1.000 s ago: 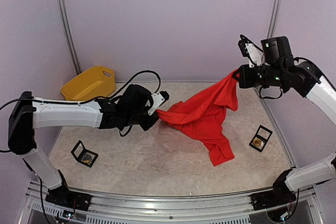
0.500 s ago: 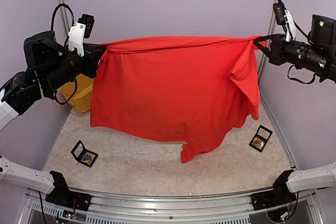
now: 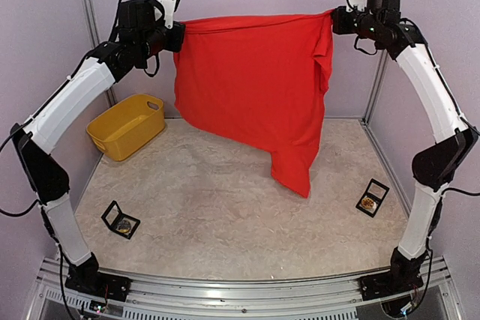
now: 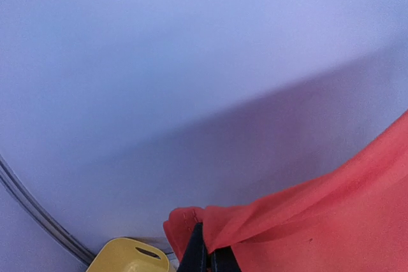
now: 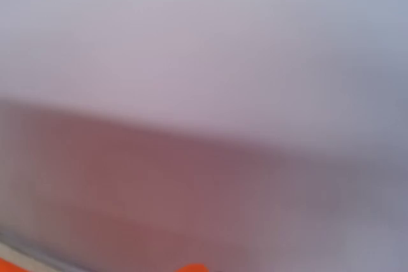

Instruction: Pin the brooch onto the clothing

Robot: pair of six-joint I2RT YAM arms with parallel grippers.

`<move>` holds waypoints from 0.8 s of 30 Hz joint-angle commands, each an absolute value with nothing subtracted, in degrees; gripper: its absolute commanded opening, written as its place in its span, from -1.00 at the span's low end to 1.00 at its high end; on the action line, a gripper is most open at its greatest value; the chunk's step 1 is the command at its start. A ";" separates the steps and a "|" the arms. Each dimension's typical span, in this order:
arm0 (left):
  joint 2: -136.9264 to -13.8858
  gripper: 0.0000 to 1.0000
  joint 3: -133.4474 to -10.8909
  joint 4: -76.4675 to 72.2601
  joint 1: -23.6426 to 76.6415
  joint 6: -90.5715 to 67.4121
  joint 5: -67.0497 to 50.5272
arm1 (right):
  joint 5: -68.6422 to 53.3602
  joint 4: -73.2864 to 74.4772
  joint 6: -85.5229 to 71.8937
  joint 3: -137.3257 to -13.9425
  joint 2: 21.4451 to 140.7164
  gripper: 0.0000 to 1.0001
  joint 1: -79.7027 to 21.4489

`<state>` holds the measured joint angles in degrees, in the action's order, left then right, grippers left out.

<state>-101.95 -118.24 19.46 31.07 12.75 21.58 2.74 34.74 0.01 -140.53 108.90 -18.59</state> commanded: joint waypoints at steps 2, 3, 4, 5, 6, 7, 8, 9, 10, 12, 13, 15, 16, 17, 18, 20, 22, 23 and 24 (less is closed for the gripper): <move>-104.02 -1.00 -122.49 14.22 30.63 18.00 22.86 | 0.09 26.30 3.49 -136.00 100.14 -1.00 -18.81; -103.97 -1.00 -120.13 12.84 30.63 18.42 22.65 | 0.09 26.62 4.75 -132.76 98.30 -1.00 -19.15; -103.50 -1.00 -117.29 11.35 30.65 18.67 22.04 | 0.09 27.49 6.40 -129.49 96.78 -1.00 -19.42; -102.93 -1.00 -113.37 9.69 30.66 18.87 21.48 | 0.09 28.79 8.12 -126.46 95.54 -1.00 -19.79; -101.64 -1.00 -109.41 7.77 30.67 18.78 20.91 | 0.09 30.87 9.66 -123.22 94.45 -1.00 -20.16; -100.86 -1.00 -105.65 6.61 30.74 18.32 20.01 | -1.41 33.59 11.10 -120.42 93.72 -1.00 -20.63; -99.91 -1.00 -102.32 6.35 30.76 17.88 18.65 | -2.59 36.66 12.14 -117.93 93.20 -1.00 -21.44; -99.40 -1.00 -99.58 6.62 30.81 17.18 18.12 | -3.99 40.09 13.11 -114.17 92.85 -1.00 -22.70; -98.97 -1.00 -96.81 7.10 30.72 16.32 18.11 | -5.45 43.06 13.95 -110.85 92.50 -1.00 -24.16; -98.65 -1.00 -91.02 7.84 30.41 14.33 18.13 | -8.08 47.41 14.87 -103.03 92.25 -1.00 -28.73; -98.74 -1.00 -87.97 8.21 30.10 13.26 17.68 | -9.11 47.85 14.37 -98.90 92.51 -1.00 -31.51; -99.36 -0.77 -82.74 8.79 29.25 10.82 17.54 | -13.00 45.70 12.85 -90.66 94.25 -1.00 -36.56; -99.86 -0.49 -80.76 9.20 28.74 9.64 18.27 | -15.40 43.59 11.97 -87.72 95.83 -1.00 -39.24; -100.68 -0.22 -79.03 9.47 27.97 8.21 19.66 | -17.30 41.08 10.88 -85.75 97.64 -1.00 -41.84; -101.21 0.01 -77.53 9.91 27.55 6.68 20.98 | -18.88 39.50 10.03 -85.00 101.06 -1.00 -44.95; -101.99 0.37 -76.96 12.57 27.04 4.89 23.52 | -21.32 37.39 8.82 -86.45 106.65 -0.96 -50.56; -102.08 0.47 -77.16 14.88 26.97 3.83 25.05 | -22.31 38.80 9.35 -90.96 112.39 -0.68 -55.32; -101.64 0.51 -77.16 15.65 27.00 3.14 25.66 | -21.11 39.79 9.74 -94.20 114.71 -0.48 -57.74; -101.26 0.53 -77.12 16.28 26.93 2.45 25.97 | -20.73 40.80 10.06 -96.37 116.60 -0.37 -59.03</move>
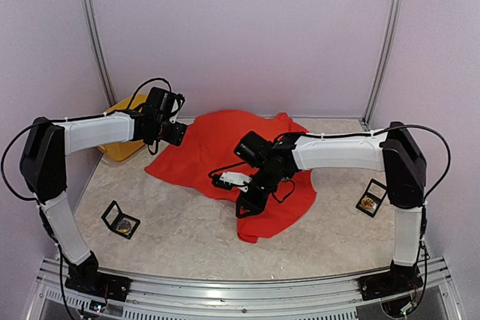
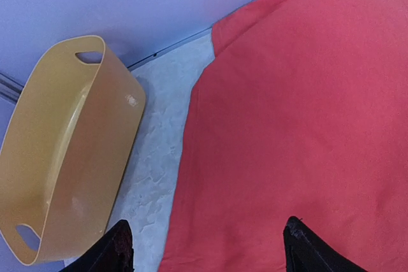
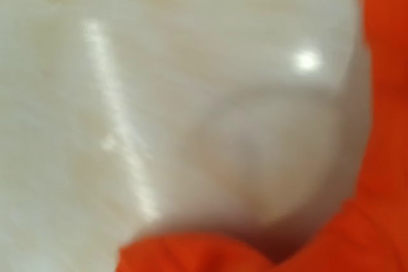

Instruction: Pin the brooch onto the clothing

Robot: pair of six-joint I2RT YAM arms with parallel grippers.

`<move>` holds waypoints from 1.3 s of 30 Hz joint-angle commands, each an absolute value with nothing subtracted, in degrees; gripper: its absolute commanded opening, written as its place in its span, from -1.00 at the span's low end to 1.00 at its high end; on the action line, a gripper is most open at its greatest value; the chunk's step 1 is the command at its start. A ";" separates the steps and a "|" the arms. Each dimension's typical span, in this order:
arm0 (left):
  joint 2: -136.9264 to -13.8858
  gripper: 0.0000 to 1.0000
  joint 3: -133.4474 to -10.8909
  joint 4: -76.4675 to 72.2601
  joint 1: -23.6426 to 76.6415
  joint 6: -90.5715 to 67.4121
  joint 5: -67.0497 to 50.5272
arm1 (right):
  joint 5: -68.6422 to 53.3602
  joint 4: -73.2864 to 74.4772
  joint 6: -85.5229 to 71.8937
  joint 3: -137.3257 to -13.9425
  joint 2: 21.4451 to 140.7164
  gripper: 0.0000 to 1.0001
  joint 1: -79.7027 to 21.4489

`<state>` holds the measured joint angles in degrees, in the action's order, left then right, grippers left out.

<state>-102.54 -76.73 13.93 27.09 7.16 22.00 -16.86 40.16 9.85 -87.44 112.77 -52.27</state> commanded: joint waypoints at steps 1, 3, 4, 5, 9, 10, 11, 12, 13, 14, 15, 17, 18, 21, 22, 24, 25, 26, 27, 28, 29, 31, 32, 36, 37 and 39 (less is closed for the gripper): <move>-100.49 0.54 -76.96 16.76 26.98 1.69 25.81 | -21.46 41.56 10.26 -98.19 117.74 -0.21 -59.65; -98.72 0.54 -76.25 17.38 27.17 0.41 24.56 | -23.39 41.47 9.62 -99.61 117.43 0.14 -59.81; -97.92 0.54 -75.56 17.66 27.36 -1.03 23.83 | -23.85 40.85 9.49 -99.32 116.07 0.17 -59.80; -96.72 0.54 -74.70 17.93 27.80 -2.08 23.38 | -23.99 39.79 9.37 -98.49 114.10 0.20 -59.66; -90.70 0.54 -69.12 16.70 33.33 -2.69 21.92 | -21.96 34.58 5.00 -91.52 104.72 0.37 -54.98; -88.52 0.53 -67.39 15.58 35.92 -1.64 21.38 | -21.27 33.27 3.16 -89.43 102.83 0.37 -51.92; -87.34 0.48 -65.98 14.77 38.72 -0.40 20.32 | -20.36 32.02 0.83 -87.13 101.48 0.34 -48.57; -85.88 0.40 -64.85 14.27 41.59 1.56 18.80 | -18.95 30.86 -2.63 -85.35 100.58 0.28 -44.55; -84.64 0.31 -63.92 13.96 44.64 3.35 16.73 | -16.76 30.03 -5.51 -83.83 100.36 0.21 -40.65; -84.09 0.24 -63.03 13.71 48.38 5.27 14.54 | -14.26 29.57 -7.92 -82.97 100.72 0.12 -37.24; -83.54 0.18 -62.14 13.63 50.85 6.40 11.81 | -11.04 29.38 -9.49 -82.64 101.73 0.01 -34.31; -83.45 0.11 -60.40 13.73 54.78 8.14 5.56 | -5.36 28.68 -10.48 -82.96 105.36 -0.25 -30.44; -83.81 0.08 -59.59 13.92 56.67 8.91 3.10 | -2.68 28.89 -10.47 -84.02 106.87 -0.38 -29.19; -87.61 -0.20 -58.52 15.32 61.36 9.70 2.87 | 1.36 29.49 -9.67 -88.69 113.91 -0.73 -26.61; -89.45 -0.34 -58.68 15.53 62.11 9.27 3.04 | 1.73 29.53 -9.57 -89.86 115.64 -0.81 -25.88; -93.19 -0.44 -58.45 14.69 62.47 8.18 2.38 | 3.11 29.21 -9.72 -91.15 118.68 -0.93 -24.35; -94.86 -0.45 -58.07 14.01 62.56 7.93 2.18 | 4.08 29.11 -9.92 -91.30 120.13 -0.97 -23.59; -96.09 -0.46 -57.94 13.61 62.69 7.79 2.40 | 4.40 29.28 -10.28 -91.13 121.30 -1.00 -22.92; -98.30 -0.47 -57.99 13.73 62.80 7.72 2.45 | 4.53 29.64 -10.54 -90.67 122.22 -1.00 -22.38; -99.55 -0.48 -58.12 14.14 62.99 7.65 2.46 | 4.85 30.23 -10.83 -89.75 122.75 -1.00 -22.00; -101.06 -0.49 -58.30 14.76 63.20 7.55 2.42 | 5.44 30.57 -11.25 -88.27 122.78 -1.00 -21.78; -103.27 -0.49 -58.38 16.48 64.24 7.54 1.92 | 6.65 29.85 -12.16 -83.39 121.26 -1.00 -21.69; -103.92 -0.49 -58.28 17.72 64.76 7.47 1.84 | 7.16 29.41 -12.71 -79.65 119.97 -1.00 -21.64; -104.76 -0.49 -58.54 23.57 67.52 6.53 -1.57 | 8.89 28.24 -15.82 -68.92 111.72 -1.00 -21.67; -104.92 -0.49 -58.93 25.41 68.21 6.01 -3.07 | 8.92 28.16 -16.68 -66.32 109.70 -1.00 -21.60; -104.64 -0.49 -58.58 28.28 69.07 4.83 -5.96 | 7.06 27.98 -18.30 -61.70 105.44 -1.00 -21.66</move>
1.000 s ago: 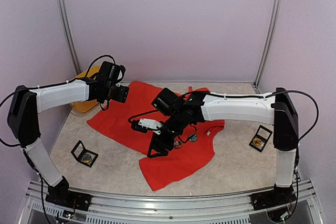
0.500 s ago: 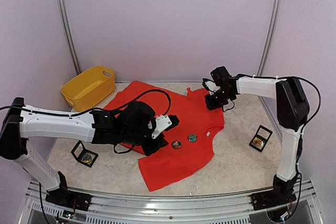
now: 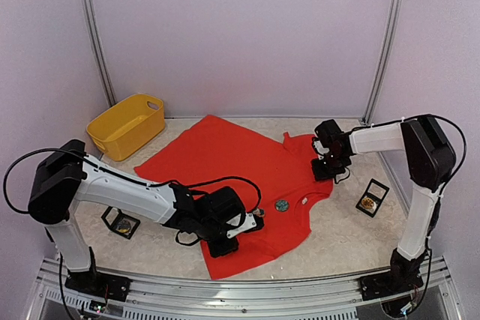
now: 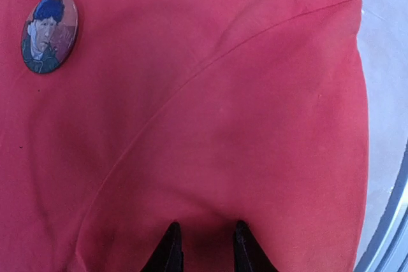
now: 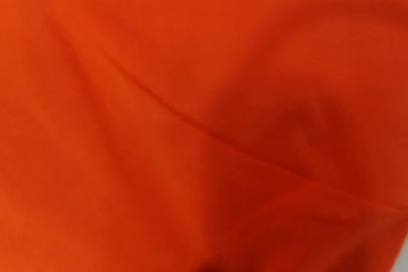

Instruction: Pin the brooch onto the clothing

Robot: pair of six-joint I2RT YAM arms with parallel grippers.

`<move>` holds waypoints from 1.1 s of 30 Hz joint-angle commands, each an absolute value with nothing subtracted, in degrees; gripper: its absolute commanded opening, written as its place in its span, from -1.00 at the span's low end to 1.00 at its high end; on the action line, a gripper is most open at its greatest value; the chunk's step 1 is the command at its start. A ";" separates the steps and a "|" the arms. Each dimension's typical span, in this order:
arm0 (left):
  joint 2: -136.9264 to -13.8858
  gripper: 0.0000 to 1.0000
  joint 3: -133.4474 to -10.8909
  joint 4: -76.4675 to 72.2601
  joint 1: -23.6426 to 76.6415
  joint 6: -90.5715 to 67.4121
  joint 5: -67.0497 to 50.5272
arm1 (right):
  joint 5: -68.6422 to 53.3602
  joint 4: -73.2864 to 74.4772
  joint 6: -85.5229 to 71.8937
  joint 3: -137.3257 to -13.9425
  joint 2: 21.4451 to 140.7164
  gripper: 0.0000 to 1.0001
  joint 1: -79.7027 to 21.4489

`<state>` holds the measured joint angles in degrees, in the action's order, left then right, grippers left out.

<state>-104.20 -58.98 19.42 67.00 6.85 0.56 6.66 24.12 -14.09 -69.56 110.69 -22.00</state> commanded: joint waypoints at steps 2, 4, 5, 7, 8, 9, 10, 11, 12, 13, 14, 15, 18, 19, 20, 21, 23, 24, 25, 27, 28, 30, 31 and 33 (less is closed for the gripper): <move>-103.81 -0.49 -57.84 30.76 69.57 3.89 -8.64 | 5.52 28.59 -19.49 -58.13 101.55 -1.00 -21.70; -102.59 -0.49 -57.43 33.82 70.06 3.50 -10.64 | 4.20 29.89 -19.97 -55.95 98.12 -1.00 -21.69; -102.00 -0.48 -57.44 34.86 70.20 3.57 -11.31 | 3.28 31.08 -19.62 -56.01 96.65 -1.00 -21.71; -100.00 -0.44 -58.05 35.62 70.18 4.18 -12.01 | 1.77 32.71 -18.05 -58.30 94.43 -1.00 -21.66; -98.09 -0.41 -58.79 35.60 69.93 4.87 -12.12 | 1.57 33.11 -17.02 -60.24 94.10 -1.00 -21.68; -96.84 -0.37 -59.95 35.33 69.38 5.82 -12.39 | 1.88 33.04 -16.33 -62.41 94.29 -1.00 -21.54; -95.23 -0.32 -61.79 34.62 68.17 6.52 -12.47 | 2.57 32.31 -15.50 -64.42 95.04 -1.00 -21.41; -93.48 -0.26 -63.11 33.36 66.49 6.97 -12.47 | 3.20 31.08 -14.49 -66.40 96.23 -1.00 -21.08; -92.67 -0.21 -64.13 31.66 64.28 6.97 -12.60 | 3.89 29.99 -13.47 -68.16 98.28 -1.00 -20.58; -91.86 -0.19 -64.67 29.16 61.37 6.46 -12.46 | 4.36 29.45 -13.01 -70.37 100.78 -1.00 -19.95; -91.65 -0.19 -65.10 26.68 58.38 5.16 -11.50 | 4.43 29.18 -12.61 -72.70 103.41 -1.00 -19.18; -91.93 -0.19 -65.34 23.80 55.01 3.39 -10.01 | 4.74 28.81 -12.30 -74.75 106.09 -1.00 -18.46; -95.03 -0.19 -65.88 16.49 45.88 -5.50 -5.16 | 5.06 26.86 -11.96 -79.46 112.27 -1.00 -16.18; -97.63 -0.19 -66.52 15.15 43.73 -7.65 -3.75 | 4.73 26.16 -11.95 -80.64 113.95 -1.00 -15.50; -99.96 -0.19 -67.37 14.12 41.87 -9.28 -2.25 | 4.59 25.43 -12.02 -81.88 115.54 -1.00 -14.76; -101.72 -0.18 -68.11 13.38 40.47 -10.42 -1.00 | 4.45 24.79 -11.96 -82.60 116.92 -1.00 -14.12; -105.71 -0.18 -68.61 11.19 38.22 -12.39 -0.22 | 4.80 24.27 -12.16 -83.43 119.33 -1.00 -12.62; -107.15 -0.18 -68.48 10.45 37.39 -13.56 1.31 | 5.09 24.34 -12.14 -83.57 120.10 -1.00 -11.93; -108.58 -0.18 -68.40 10.27 36.53 -14.22 2.39 | 5.59 24.41 -12.13 -83.53 120.65 -1.00 -11.21; -110.16 -0.18 -68.02 11.32 35.46 -14.70 4.93 | 7.15 23.87 -12.18 -82.27 120.53 -1.00 -10.15; -110.73 -0.19 -67.78 12.01 34.99 -14.61 5.97 | 7.65 23.54 -12.19 -81.75 120.25 -1.00 -9.71; -111.82 -0.19 -66.85 12.33 34.13 -14.47 6.38 | 7.76 23.47 -12.02 -81.44 120.03 -1.00 -8.98; -111.89 -0.20 -66.28 12.04 33.94 -14.42 6.15 | 7.77 23.65 -11.58 -81.59 120.02 -1.00 -8.82; -111.47 -0.20 -65.48 11.27 33.93 -14.25 5.80 | 8.24 24.54 -10.70 -82.46 119.98 -1.00 -8.74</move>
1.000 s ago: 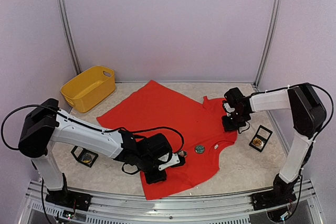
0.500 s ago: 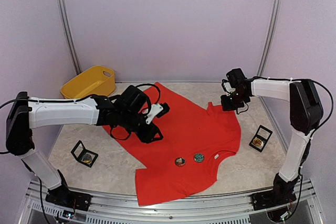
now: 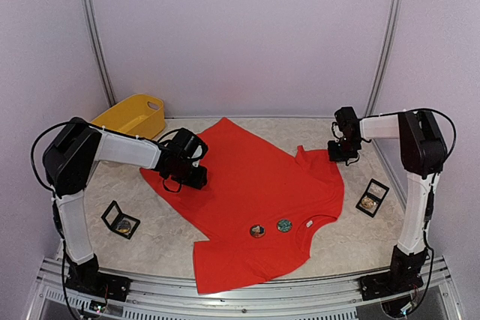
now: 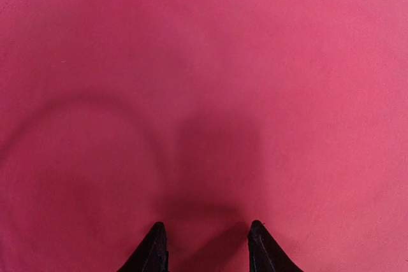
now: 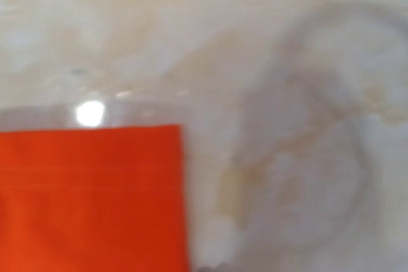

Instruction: Pin the brooch onto the clothing

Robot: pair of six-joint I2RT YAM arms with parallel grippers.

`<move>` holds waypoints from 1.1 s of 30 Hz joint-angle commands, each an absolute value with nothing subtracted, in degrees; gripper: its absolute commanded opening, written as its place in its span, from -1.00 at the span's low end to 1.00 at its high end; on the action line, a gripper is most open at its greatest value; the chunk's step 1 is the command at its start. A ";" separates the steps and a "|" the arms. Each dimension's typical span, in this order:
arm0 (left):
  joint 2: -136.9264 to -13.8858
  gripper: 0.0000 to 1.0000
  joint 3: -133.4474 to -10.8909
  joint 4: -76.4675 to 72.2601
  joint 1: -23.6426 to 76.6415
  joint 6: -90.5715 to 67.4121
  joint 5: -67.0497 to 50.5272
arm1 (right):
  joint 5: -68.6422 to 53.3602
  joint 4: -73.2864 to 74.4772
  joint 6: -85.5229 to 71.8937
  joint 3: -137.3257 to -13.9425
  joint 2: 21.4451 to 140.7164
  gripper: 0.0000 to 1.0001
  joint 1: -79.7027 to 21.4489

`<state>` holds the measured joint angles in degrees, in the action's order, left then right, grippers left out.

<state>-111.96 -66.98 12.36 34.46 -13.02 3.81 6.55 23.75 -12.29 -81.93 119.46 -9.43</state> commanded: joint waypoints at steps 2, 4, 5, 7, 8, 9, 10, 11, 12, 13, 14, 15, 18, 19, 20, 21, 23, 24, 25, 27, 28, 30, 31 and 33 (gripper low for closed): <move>-110.67 -0.19 -65.42 10.62 33.93 -14.02 6.11 | 8.71 25.55 -9.94 -83.88 119.68 -1.00 -8.77; -109.62 -0.15 -66.08 10.13 34.01 -13.20 6.61 | 9.19 27.84 -9.41 -86.31 119.41 -1.00 -8.79; -108.91 -0.10 -66.33 9.51 34.24 -12.37 6.64 | 9.10 29.54 -9.15 -87.74 118.96 -1.00 -8.90; -106.34 0.02 -66.36 7.84 35.51 -10.07 8.69 | 9.36 32.58 -8.58 -90.01 116.61 -1.00 -9.65; -104.67 0.07 -66.31 6.82 36.60 -8.72 10.81 | 9.93 33.83 -8.35 -89.98 114.75 -1.00 -10.38; -103.36 0.21 -66.21 5.80 37.74 -7.07 13.47 | 10.91 35.16 -8.26 -89.56 112.66 -1.00 -11.44; -101.12 0.33 -65.93 4.46 39.18 -5.33 16.26 | 12.38 36.94 -8.36 -88.89 110.25 -1.00 -12.53; -99.77 0.45 -65.54 2.85 40.71 -3.53 19.07 | 14.27 38.94 -8.92 -87.85 108.03 -0.81 -14.26; -98.07 0.54 -64.93 0.73 42.35 -1.52 22.29 | 17.71 41.17 -10.10 -86.41 105.65 -0.65 -15.79; -96.17 0.62 -64.28 -2.19 44.10 0.41 23.68 | 19.52 43.59 -11.84 -84.74 103.33 -0.51 -17.40; -95.15 0.69 -63.49 -4.34 45.66 2.45 25.75 | 22.15 45.74 -13.94 -82.60 101.02 -0.37 -19.02; -93.97 0.76 -62.86 -6.09 47.28 3.67 26.73 | 23.57 47.94 -16.21 -80.31 98.78 -0.26 -20.72; -92.15 0.84 -62.33 -8.29 50.54 4.71 25.73 | 23.55 52.56 -24.70 -72.83 92.64 -0.06 -24.14; -92.05 0.85 -62.70 -7.88 51.14 4.13 25.06 | 22.91 52.97 -27.05 -69.00 89.82 -0.02 -24.36; -92.15 0.85 -63.13 -7.23 51.56 3.39 24.62 | 22.11 52.54 -28.94 -66.06 88.09 0.05 -24.42; -92.14 0.85 -63.54 -6.41 51.93 2.82 23.84 | 20.81 51.78 -30.51 -63.47 84.99 0.15 -24.42; -91.87 0.85 -63.59 -4.84 52.44 1.63 22.76 | 19.26 48.90 -32.49 -58.23 80.71 0.39 -24.17; -91.61 0.85 -63.44 -4.02 52.85 1.03 22.61 | 18.84 47.03 -33.12 -55.51 79.12 0.47 -23.68; -91.17 0.85 -63.13 -3.29 53.17 0.49 22.46 | 17.92 45.57 -33.55 -53.38 77.92 0.49 -22.59; -89.73 0.85 -62.06 -2.31 54.06 0.34 22.04 | 15.88 43.02 -33.84 -50.13 77.34 0.53 -20.40; -88.89 0.85 -61.36 -2.17 54.58 0.35 21.78 | 15.44 41.63 -34.01 -48.71 77.46 0.57 -19.03; -86.87 0.85 -59.70 -2.18 55.74 0.30 21.45 | 14.51 39.07 -34.73 -46.03 77.92 0.58 -16.09; -86.10 0.85 -58.89 -2.13 56.29 0.35 21.56 | 14.32 37.29 -34.89 -44.80 77.91 0.59 -14.99; -84.27 0.85 -57.09 -2.26 57.04 0.34 21.86 | 15.02 34.14 -35.63 -42.50 77.72 0.59 -13.52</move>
<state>-88.51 -59.68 -3.09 55.37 0.95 22.31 15.86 41.71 -32.67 -46.15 78.19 -16.43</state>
